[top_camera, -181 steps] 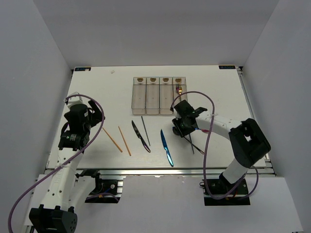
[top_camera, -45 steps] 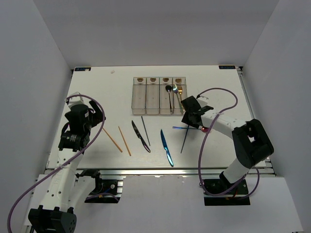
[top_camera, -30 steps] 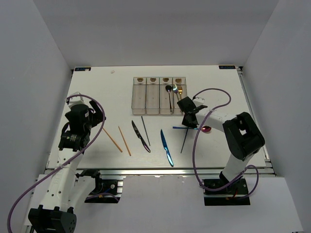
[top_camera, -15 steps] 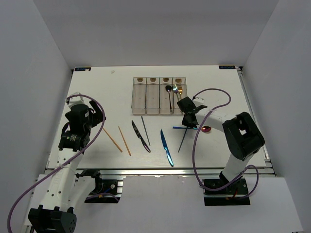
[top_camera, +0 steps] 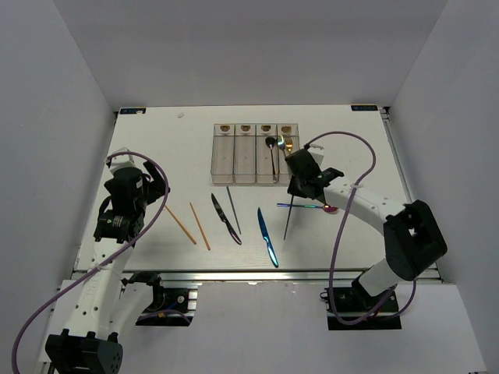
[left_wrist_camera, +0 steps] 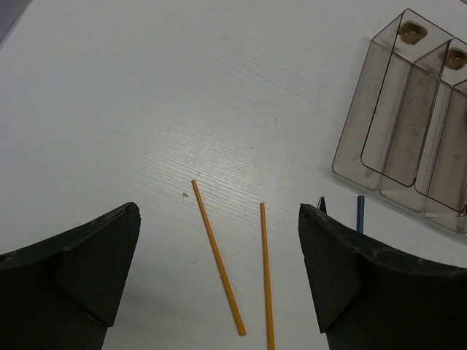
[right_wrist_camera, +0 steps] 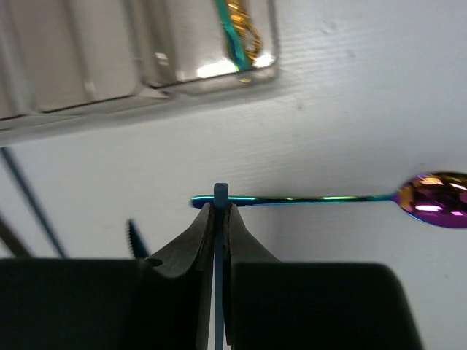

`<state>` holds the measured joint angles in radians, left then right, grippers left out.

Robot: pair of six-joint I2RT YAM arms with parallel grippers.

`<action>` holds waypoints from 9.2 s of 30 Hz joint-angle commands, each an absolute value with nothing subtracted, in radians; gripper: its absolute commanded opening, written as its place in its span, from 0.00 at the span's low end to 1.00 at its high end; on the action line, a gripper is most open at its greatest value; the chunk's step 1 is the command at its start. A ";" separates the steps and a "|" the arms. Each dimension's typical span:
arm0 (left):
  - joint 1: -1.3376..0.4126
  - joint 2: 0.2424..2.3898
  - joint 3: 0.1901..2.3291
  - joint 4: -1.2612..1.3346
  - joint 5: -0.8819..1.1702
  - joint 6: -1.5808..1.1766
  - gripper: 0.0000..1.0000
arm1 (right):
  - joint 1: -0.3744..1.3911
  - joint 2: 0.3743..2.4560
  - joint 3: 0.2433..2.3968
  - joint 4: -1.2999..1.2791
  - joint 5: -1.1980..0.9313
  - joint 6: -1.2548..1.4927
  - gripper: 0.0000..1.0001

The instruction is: Sort the eating utensils into containers

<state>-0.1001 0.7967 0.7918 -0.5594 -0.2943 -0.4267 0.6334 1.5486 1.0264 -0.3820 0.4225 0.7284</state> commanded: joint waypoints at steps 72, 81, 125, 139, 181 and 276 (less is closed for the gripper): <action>-0.107 0.801 0.796 -0.552 -0.310 -0.426 0.98 | 0.988 2.153 1.732 -0.491 0.373 0.399 0.46; -0.109 0.793 0.795 -0.552 -0.305 -0.425 0.98 | 0.963 2.273 1.833 -0.523 0.364 0.393 0.38; -0.107 0.782 0.795 -0.554 -0.310 -0.425 0.98 | 0.724 2.112 2.023 -0.456 0.295 0.364 0.00; -0.109 0.801 0.796 -0.554 -0.308 -0.425 0.98 | 0.626 2.302 2.134 -0.187 0.261 0.322 0.00; -0.302 1.101 0.641 -0.640 -0.281 -1.041 0.94 | 0.749 1.437 1.074 -0.259 0.209 0.373 0.62; -0.526 2.096 1.730 -0.453 -0.069 -0.340 0.28 | 0.624 1.046 0.830 -0.212 0.204 0.460 0.86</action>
